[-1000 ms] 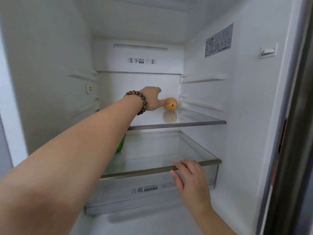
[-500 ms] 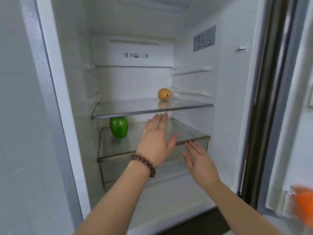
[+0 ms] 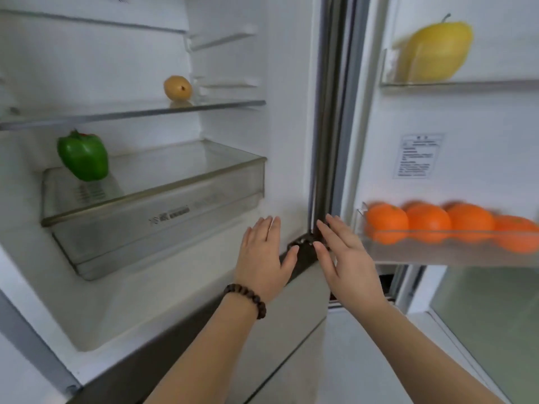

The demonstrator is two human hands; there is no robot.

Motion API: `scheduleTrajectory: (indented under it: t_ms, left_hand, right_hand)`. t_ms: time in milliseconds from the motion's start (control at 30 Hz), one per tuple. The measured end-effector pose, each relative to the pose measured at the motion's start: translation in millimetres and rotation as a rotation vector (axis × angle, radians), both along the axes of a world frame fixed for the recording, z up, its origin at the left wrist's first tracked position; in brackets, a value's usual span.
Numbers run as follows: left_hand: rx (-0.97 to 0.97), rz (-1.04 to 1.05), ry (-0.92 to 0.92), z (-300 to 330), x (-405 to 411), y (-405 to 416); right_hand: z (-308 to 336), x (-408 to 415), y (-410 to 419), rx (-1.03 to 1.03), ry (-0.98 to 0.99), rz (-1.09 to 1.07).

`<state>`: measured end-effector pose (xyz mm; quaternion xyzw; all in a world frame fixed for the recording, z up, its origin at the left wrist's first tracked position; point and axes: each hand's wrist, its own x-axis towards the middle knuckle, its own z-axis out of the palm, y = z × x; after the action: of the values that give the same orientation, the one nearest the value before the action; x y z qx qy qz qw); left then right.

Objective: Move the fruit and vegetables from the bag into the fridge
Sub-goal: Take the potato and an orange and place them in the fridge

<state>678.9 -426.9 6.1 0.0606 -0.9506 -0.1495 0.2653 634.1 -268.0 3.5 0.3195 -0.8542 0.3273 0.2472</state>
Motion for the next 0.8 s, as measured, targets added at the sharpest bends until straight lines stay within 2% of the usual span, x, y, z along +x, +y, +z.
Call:
scheduleTrajectory:
  t_ms: [200,367,600,800]
  left_hand:
    - [0.031,-0.192,-0.047,-38,7,74]
    - [0.077,-0.344,-0.156,-71,22,161]
    - [0.035,-0.682,-0.22,-99,76,328]
    - [0.028,-0.969,-0.259,-115,157,474]
  right_hand:
    - [-29,28,80,0.019,-0.009,-0.13]
    - [-61,73,180,0.028,-0.116,-0.362]
    - [-106,193,345,0.006,-0.286,-0.77]
    - [-128,327,460,-0.011,-0.348,-1.099]
